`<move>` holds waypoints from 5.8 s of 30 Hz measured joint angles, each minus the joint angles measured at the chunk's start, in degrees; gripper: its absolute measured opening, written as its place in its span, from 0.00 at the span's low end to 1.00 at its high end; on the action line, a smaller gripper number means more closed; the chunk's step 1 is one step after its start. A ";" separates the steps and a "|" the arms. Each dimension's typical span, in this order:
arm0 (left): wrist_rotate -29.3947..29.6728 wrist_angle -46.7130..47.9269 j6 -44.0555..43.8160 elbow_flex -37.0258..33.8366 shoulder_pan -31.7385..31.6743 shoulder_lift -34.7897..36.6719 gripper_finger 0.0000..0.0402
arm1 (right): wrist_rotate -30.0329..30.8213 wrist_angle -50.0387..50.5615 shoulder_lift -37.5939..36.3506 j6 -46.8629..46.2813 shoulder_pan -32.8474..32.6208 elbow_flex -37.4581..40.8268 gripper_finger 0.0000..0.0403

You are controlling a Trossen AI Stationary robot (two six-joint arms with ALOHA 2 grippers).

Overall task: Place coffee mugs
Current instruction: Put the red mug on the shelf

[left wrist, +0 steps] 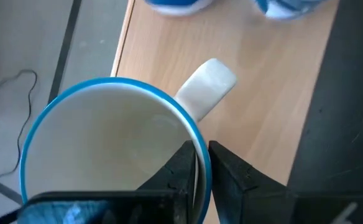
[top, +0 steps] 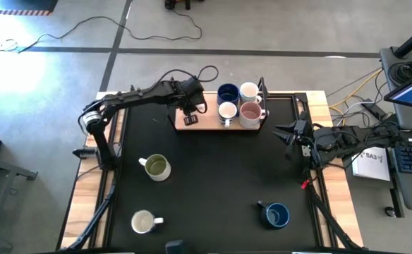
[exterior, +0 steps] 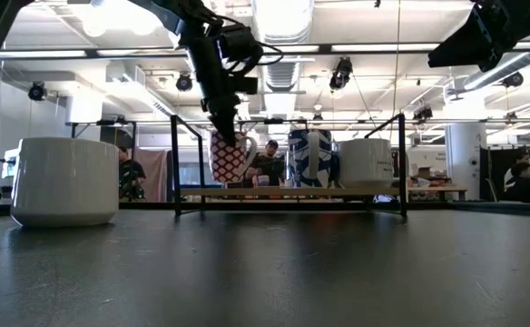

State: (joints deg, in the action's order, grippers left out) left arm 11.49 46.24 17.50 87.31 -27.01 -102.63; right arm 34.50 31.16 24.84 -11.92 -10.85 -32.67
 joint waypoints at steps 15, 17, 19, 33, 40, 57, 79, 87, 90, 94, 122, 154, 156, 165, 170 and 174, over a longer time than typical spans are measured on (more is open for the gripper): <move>-0.04 0.96 -0.44 0.00 -3.28 -0.80 0.06 | 0.00 0.00 -0.01 0.00 0.00 0.00 0.30; -0.07 0.96 -0.44 0.00 -3.50 -1.43 0.06 | 0.00 0.02 0.00 0.00 0.00 0.00 0.30; -0.02 0.80 -0.40 0.00 -3.54 -1.85 0.06 | 0.00 0.00 0.00 0.00 0.00 0.00 0.30; 2.16 0.81 -0.20 0.05 -4.43 -2.14 0.06 | 0.00 0.02 -0.02 0.00 -0.02 0.00 0.30; 1.98 1.26 -0.20 1.45 -4.41 -2.14 0.06 | 0.00 0.01 0.00 0.00 -0.01 0.00 0.30; 2.45 2.08 -0.18 2.03 -4.50 -2.14 0.21 | 0.00 0.00 -0.02 0.00 -0.01 0.00 0.30; 4.06 -3.00 3.44 1.99 -5.55 -2.14 0.19 | 0.00 0.00 0.00 0.00 0.00 -0.02 0.30; 4.04 -1.69 5.73 1.95 -5.68 -2.16 0.19 | 0.00 0.00 0.00 0.00 0.00 0.00 0.30; 4.04 -1.62 7.62 1.95 -5.66 -2.19 0.19 | 0.00 0.00 0.00 0.00 0.00 0.00 0.30; 4.04 -1.62 11.33 1.95 -5.64 -2.19 0.19 | 0.00 0.00 0.00 0.00 0.00 0.00 0.30; 3.17 8.58 7.46 12.20 -1.43 -1.05 0.19 | 0.00 0.00 -0.01 0.00 0.00 0.00 0.30; 3.85 5.39 27.63 14.54 -2.57 -10.03 0.32 | -0.01 0.00 -0.01 0.00 0.00 0.00 0.30; 4.06 6.17 28.43 16.14 -2.77 -11.07 0.32 | 0.00 0.00 -0.01 0.00 0.00 0.00 0.30; 4.04 19.72 28.40 30.35 -3.21 -19.02 0.31 | 0.00 0.01 -0.01 0.00 0.00 0.00 0.30; 4.02 28.90 26.33 40.29 -3.21 -24.83 0.29 | 0.00 0.00 -0.01 0.00 0.00 0.00 0.30; 3.76 31.61 26.16 45.02 -3.30 -27.81 0.29 | 0.00 0.00 0.00 0.00 0.00 0.00 0.30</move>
State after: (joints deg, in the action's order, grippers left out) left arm 15.25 77.85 43.66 132.33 -30.31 -130.44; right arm 34.50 31.16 24.84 -11.92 -10.85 -32.67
